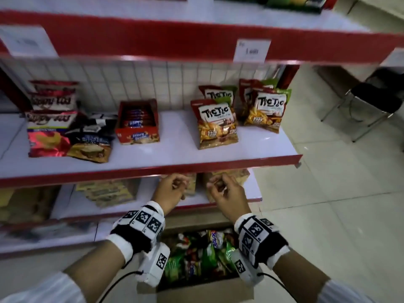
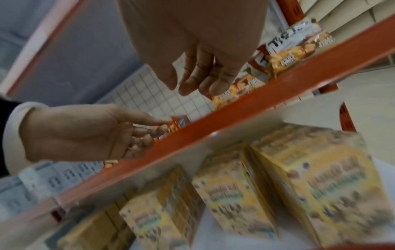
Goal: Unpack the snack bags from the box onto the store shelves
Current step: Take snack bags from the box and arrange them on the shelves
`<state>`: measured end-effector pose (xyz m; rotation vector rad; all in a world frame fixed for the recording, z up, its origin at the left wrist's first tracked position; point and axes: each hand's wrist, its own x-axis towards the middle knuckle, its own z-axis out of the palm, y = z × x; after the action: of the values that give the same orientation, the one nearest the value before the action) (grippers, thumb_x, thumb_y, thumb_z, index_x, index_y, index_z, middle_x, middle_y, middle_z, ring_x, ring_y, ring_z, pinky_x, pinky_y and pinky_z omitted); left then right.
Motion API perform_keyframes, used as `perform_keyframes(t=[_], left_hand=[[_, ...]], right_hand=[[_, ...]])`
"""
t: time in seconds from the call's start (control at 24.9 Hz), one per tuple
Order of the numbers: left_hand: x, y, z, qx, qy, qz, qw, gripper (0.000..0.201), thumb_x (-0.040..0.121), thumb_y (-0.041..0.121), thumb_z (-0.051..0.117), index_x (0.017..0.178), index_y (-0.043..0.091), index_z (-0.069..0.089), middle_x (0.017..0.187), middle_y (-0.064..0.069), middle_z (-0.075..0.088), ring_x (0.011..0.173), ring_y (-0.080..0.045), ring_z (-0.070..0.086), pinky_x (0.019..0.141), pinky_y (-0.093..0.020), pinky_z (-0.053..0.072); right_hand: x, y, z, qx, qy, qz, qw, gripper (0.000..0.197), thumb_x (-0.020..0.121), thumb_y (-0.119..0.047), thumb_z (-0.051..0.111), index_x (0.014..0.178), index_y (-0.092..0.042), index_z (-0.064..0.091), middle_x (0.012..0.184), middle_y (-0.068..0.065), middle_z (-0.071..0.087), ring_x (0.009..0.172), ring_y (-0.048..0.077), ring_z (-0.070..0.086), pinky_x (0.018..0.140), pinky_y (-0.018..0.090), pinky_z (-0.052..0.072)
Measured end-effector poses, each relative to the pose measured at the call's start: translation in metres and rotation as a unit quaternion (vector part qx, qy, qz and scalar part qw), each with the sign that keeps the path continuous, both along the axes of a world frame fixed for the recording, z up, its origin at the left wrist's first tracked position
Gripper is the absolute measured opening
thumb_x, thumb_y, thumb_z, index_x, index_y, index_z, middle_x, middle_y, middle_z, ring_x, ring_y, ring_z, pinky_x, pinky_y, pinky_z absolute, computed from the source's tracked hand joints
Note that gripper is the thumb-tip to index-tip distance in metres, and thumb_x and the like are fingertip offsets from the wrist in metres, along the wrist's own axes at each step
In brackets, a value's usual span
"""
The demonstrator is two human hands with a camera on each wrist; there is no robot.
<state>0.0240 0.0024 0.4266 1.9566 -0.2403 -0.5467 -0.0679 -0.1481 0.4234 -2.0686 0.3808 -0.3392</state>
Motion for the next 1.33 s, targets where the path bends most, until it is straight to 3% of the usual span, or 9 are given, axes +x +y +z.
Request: perform_keyframes(t=[0.2, 0.44, 0.48, 0.64, 0.84, 0.93, 1.09, 1.21, 1.33], left_hand=[[-0.008, -0.001, -0.116, 0.046, 0.073, 0.013, 0.996, 0.015, 0.094, 0.001, 0.050, 0.100, 0.005, 0.063, 0.090, -0.011, 0.064, 0.076, -0.028, 0.062, 0.074, -0.038, 0.054], [-0.002, 0.017, -0.284, 0.076, 0.122, 0.049, 0.988, 0.018, 0.093, -0.002, 0.049, 0.106, 0.001, 0.062, 0.091, -0.012, 0.062, 0.064, -0.018, 0.055, 0.060, -0.022, 0.045], [-0.006, 0.028, -0.359, 0.092, 0.133, 0.050, 0.986, 0.017, 0.094, -0.001, 0.050, 0.106, 0.002, 0.062, 0.092, -0.012, 0.062, 0.063, -0.017, 0.055, 0.057, -0.019, 0.045], [-0.006, 0.048, -0.494, 0.096, 0.136, 0.061, 0.984, 0.014, 0.095, 0.001, 0.050, 0.101, 0.005, 0.061, 0.086, -0.006, 0.063, 0.062, -0.013, 0.056, 0.045, -0.006, 0.040], [0.012, 0.065, -0.540, 0.053, 0.070, -0.001, 0.996, 0.012, 0.094, 0.014, 0.055, 0.092, 0.016, 0.066, 0.087, 0.002, 0.072, 0.070, -0.009, 0.068, 0.059, -0.013, 0.049], [0.019, 0.071, -0.524, 0.045, 0.047, -0.018, 0.998, 0.010, 0.093, 0.021, 0.057, 0.096, 0.018, 0.066, 0.097, -0.001, 0.072, 0.084, -0.009, 0.068, 0.071, -0.017, 0.050], [0.000, 0.094, -0.489, -0.007, 0.038, -0.021, 0.999, 0.052, 0.066, 0.071, 0.065, 0.094, 0.028, 0.060, 0.106, 0.002, 0.068, 0.106, -0.011, 0.060, 0.100, -0.036, 0.043], [-0.020, 0.104, -0.471, -0.072, 0.016, -0.101, 0.992, 0.052, 0.059, 0.077, 0.063, 0.086, 0.032, 0.064, 0.074, 0.018, 0.068, 0.077, -0.003, 0.063, 0.084, -0.023, 0.048], [-0.032, 0.109, -0.470, -0.165, 0.033, -0.122, 0.978, 0.031, 0.068, 0.051, 0.071, 0.086, 0.026, 0.074, 0.092, 0.007, 0.076, 0.083, -0.009, 0.072, 0.067, -0.015, 0.054]], right_hand=[[-0.010, -0.019, -0.124, -0.044, 0.134, 0.083, 0.987, 0.013, 0.089, -0.024, 0.062, 0.102, -0.022, 0.059, 0.083, -0.006, 0.051, 0.075, 0.004, 0.050, 0.069, 0.019, 0.038], [0.005, -0.020, -0.293, -0.070, 0.206, 0.163, 0.962, 0.018, 0.091, -0.018, 0.059, 0.108, -0.014, 0.060, 0.076, -0.007, 0.051, 0.090, 0.019, 0.052, 0.085, 0.036, 0.049], [0.008, -0.006, -0.370, -0.098, 0.236, 0.191, 0.948, 0.019, 0.091, -0.021, 0.058, 0.110, -0.018, 0.059, 0.081, -0.006, 0.055, 0.088, 0.019, 0.055, 0.084, 0.034, 0.049], [0.022, 0.036, -0.543, -0.124, 0.334, 0.350, 0.866, 0.027, 0.093, -0.022, 0.054, 0.119, -0.017, 0.060, 0.106, 0.008, 0.069, 0.098, 0.025, 0.064, 0.081, 0.025, 0.047], [0.043, 0.088, -0.646, -0.191, 0.386, 0.477, 0.766, 0.060, 0.078, -0.035, 0.076, 0.130, -0.011, 0.055, 0.130, 0.007, 0.057, 0.116, 0.024, 0.054, 0.089, 0.021, 0.039], [0.055, 0.079, -0.623, -0.216, 0.371, 0.478, 0.766, 0.062, 0.073, -0.037, 0.079, 0.128, -0.019, 0.057, 0.130, 0.002, 0.059, 0.109, 0.016, 0.055, 0.088, 0.021, 0.040], [0.042, 0.027, -0.499, -0.113, 0.219, 0.374, 0.894, 0.030, 0.065, -0.040, 0.082, 0.093, -0.038, 0.070, 0.095, -0.017, 0.072, 0.084, 0.001, 0.066, 0.080, 0.014, 0.048], [0.029, 0.014, -0.437, 0.018, 0.092, 0.343, 0.935, 0.030, 0.059, -0.035, 0.080, 0.088, -0.030, 0.074, 0.090, -0.018, 0.074, 0.083, -0.006, 0.066, 0.075, 0.005, 0.048], [0.032, 0.030, -0.435, 0.128, 0.004, 0.335, 0.933, 0.032, 0.065, -0.018, 0.075, 0.096, -0.010, 0.069, 0.091, 0.001, 0.075, 0.083, 0.010, 0.068, 0.075, 0.021, 0.054]])
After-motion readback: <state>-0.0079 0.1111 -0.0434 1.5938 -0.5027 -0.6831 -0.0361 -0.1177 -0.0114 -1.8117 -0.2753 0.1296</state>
